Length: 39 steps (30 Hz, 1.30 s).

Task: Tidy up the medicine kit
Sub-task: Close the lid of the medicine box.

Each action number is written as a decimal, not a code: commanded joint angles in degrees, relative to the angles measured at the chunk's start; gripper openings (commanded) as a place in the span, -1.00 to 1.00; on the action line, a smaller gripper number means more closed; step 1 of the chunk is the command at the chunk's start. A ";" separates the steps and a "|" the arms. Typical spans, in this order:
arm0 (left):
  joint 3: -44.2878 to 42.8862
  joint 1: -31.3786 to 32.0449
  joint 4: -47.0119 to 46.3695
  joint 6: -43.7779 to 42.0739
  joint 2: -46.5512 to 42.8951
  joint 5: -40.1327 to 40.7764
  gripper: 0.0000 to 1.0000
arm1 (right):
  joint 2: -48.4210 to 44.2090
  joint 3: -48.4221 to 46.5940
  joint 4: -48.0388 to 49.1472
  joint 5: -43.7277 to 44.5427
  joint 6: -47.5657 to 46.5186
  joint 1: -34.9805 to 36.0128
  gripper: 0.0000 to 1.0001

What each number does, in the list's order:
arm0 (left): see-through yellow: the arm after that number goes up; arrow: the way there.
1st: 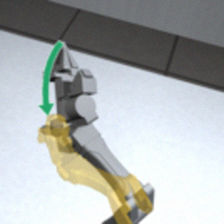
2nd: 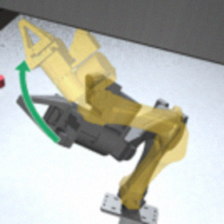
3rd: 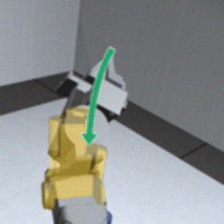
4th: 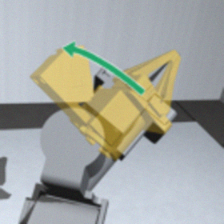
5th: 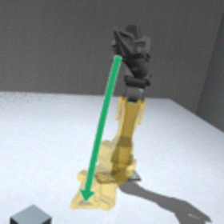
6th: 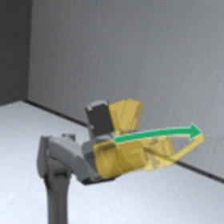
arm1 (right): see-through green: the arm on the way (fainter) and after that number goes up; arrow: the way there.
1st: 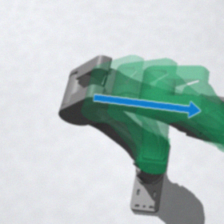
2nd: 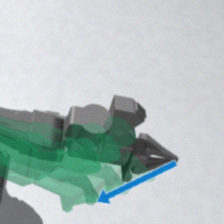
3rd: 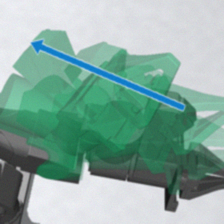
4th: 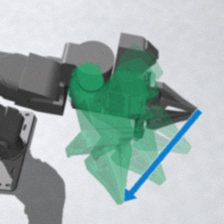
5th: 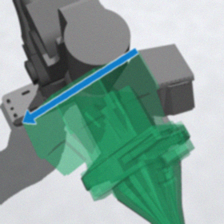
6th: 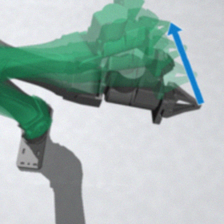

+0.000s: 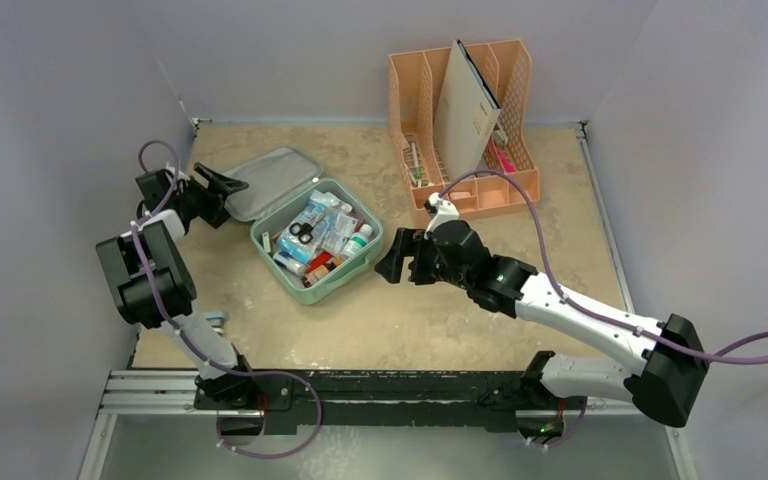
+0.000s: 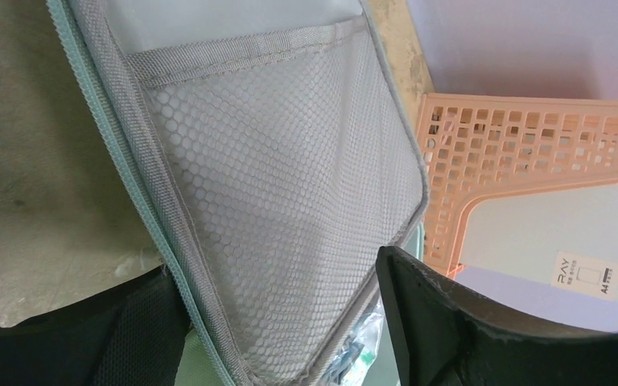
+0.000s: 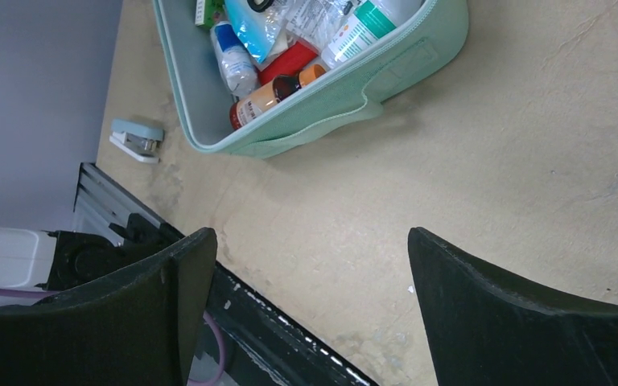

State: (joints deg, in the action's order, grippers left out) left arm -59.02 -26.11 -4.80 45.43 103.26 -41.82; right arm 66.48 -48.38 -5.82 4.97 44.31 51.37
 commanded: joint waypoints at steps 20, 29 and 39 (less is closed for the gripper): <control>-5.79 1.19 4.63 -9.52 -15.01 -10.13 0.48 | -4.95 -0.93 -3.88 3.18 -2.04 0.08 0.86; -7.90 2.09 8.62 -9.18 -20.34 -12.32 0.48 | -6.29 -0.68 -5.51 3.37 -2.36 0.15 0.88; -10.74 2.45 11.29 -7.14 -26.60 -15.09 0.49 | -8.50 0.24 -6.35 3.69 -2.70 0.13 0.90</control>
State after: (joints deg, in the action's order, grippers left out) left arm -66.98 -23.92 6.63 36.88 80.05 -53.89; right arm 59.40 -48.38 -11.68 6.81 42.39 51.37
